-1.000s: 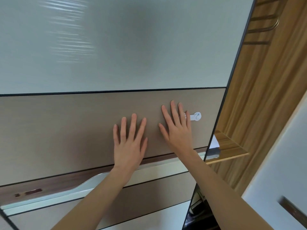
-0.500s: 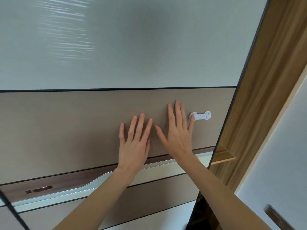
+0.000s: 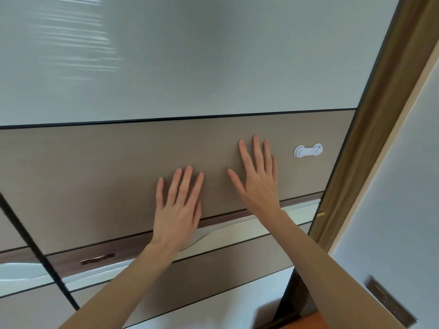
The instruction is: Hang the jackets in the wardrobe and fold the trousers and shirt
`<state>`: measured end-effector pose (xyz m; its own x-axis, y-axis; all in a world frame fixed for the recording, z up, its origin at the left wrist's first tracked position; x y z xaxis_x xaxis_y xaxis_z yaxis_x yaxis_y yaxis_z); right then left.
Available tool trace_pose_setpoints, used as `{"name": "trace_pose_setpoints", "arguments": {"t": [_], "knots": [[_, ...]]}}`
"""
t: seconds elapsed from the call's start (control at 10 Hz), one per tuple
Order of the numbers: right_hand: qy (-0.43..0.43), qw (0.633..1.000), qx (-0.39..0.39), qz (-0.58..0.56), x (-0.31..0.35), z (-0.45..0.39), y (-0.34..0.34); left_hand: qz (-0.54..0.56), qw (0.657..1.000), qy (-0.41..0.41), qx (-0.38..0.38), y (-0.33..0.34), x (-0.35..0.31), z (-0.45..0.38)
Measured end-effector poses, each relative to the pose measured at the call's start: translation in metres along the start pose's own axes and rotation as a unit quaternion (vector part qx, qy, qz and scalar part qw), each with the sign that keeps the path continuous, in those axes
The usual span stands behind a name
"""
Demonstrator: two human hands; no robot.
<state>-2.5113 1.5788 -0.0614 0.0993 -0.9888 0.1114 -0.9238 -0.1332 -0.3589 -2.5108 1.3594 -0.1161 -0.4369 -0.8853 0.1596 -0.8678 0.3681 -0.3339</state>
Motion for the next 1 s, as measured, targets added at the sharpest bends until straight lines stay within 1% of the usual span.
{"name": "trace_pose_setpoints", "arguments": {"t": [0.1, 0.2, 0.3, 0.6, 0.7, 0.9, 1.0], "knots": [[0.002, 1.000, 0.007, 0.001, -0.022, -0.002, -0.002, -0.008, 1.000, 0.008, 0.003, 0.003, 0.001, 0.012], [-0.001, 1.000, 0.009, -0.001, -0.041, -0.005, -0.003, -0.021, 1.000, -0.016, -0.007, 0.005, 0.006, 0.019], [0.000, 1.000, 0.007, -0.008, -0.057, -0.006, -0.004, -0.028, 1.000, -0.012, -0.007, 0.011, 0.006, 0.020], [0.013, 1.000, 0.009, 0.000, -0.094, -0.010, -0.005, -0.028, 1.000, -0.008, 0.007, 0.034, -0.028, 0.009], [0.018, 1.000, 0.025, 0.003, -0.102, -0.012, -0.010, -0.025, 0.999, -0.005, 0.019, 0.035, -0.037, 0.004], [0.035, 0.996, 0.086, 0.004, -0.110, -0.018, -0.032, -0.010, 0.999, 0.009, 0.037, 0.026, -0.054, -0.007], [0.036, 0.995, 0.088, 0.013, -0.102, -0.019, -0.046, 0.012, 0.999, 0.018, 0.050, 0.019, -0.061, -0.016]]}}
Point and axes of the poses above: each hand's wrist, its own z-axis away from the middle knuckle, its own y-axis out of the palm, x = y × z, the point moved 5 cm from there along -z, towards the middle knuckle, and after that the axes turned 14 degrees about -x, right-handed, at the moved point
